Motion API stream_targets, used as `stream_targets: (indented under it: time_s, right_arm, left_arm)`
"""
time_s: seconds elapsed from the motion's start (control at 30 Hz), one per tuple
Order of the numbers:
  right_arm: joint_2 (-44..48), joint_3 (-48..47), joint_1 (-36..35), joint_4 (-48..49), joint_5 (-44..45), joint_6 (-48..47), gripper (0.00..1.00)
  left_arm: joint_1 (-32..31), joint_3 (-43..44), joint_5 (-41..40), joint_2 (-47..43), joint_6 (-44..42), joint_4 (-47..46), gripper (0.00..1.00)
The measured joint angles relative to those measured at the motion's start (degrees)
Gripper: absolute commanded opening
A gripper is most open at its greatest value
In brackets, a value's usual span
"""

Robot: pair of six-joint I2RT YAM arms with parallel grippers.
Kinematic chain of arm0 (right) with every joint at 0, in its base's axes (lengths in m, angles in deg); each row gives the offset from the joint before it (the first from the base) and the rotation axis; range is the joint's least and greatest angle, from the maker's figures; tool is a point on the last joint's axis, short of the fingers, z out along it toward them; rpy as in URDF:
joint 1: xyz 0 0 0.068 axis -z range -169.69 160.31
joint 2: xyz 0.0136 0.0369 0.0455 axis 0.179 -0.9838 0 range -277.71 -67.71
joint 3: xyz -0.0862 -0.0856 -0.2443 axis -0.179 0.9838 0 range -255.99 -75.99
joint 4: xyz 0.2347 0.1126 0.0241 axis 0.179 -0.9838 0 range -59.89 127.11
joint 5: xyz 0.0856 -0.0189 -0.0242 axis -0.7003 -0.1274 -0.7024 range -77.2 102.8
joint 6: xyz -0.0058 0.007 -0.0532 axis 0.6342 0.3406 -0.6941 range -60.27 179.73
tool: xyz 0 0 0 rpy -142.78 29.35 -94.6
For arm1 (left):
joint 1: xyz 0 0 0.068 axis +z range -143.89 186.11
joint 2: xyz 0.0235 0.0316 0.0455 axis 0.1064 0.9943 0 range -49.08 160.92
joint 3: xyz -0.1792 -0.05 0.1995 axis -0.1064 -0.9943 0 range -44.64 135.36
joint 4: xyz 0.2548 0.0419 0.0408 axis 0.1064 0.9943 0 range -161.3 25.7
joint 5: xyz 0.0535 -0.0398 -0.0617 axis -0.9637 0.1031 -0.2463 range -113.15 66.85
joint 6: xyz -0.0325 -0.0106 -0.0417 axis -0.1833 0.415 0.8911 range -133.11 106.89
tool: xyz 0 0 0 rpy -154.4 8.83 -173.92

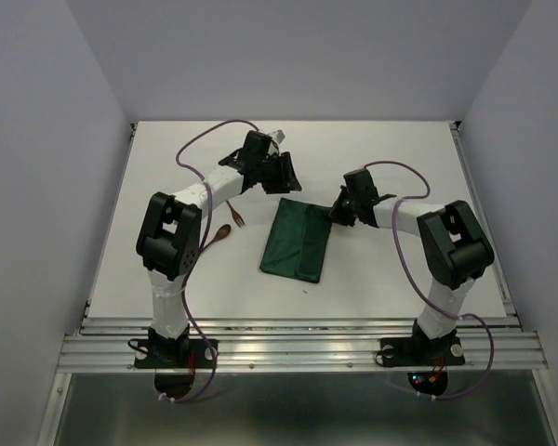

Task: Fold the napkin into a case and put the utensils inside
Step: Move the right arm to the center of the board with the 2/3-rectangle-folded napkin.

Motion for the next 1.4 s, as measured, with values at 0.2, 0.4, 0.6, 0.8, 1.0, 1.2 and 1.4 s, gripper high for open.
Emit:
stream_targets:
  time_s: [0.2,0.4,0.6,0.8,1.0,1.2,1.4]
  right_arm:
    - [8.1,8.4,0.0,-2.9,4.0,2.2,0.05]
    - [10.2,9.2,0.0,-5.9,5.8,2.5,0.08]
    - [11.6,7.2,0.0,-8.9,6.6,1.0,0.11]
    - [11.7,3.0,0.0,-9.6,6.1,-1.0,0.11]
    - [9.9,1.1,0.0,-9.6,5.7,-1.8,0.11]
    - [5.6,0.4,0.0,-9.6,5.4,-2.2,0.10]
    - [3.5,-0.3,0.0,-9.6,7.2,-1.9,0.10]
  left_arm:
    - [-1.6,-3.7,0.5,-3.0,-2.1,1.0,0.34]
    - [-7.6,-9.9,0.6,-5.2,-4.5,3.8,0.36]
    - [-10.8,-14.0,0.4,-6.3,-5.1,5.4,0.35]
    - [-9.7,-14.1,-0.9,-6.3,-5.7,5.8,0.35]
    - [-9.7,-14.1,-1.4,-6.3,-6.1,6.1,0.34]
    - [-9.4,-14.1,-2.8,-6.4,-6.2,6.8,0.34]
    - [-8.4,-14.1,-5.0,-8.9,-6.6,9.0,0.38]
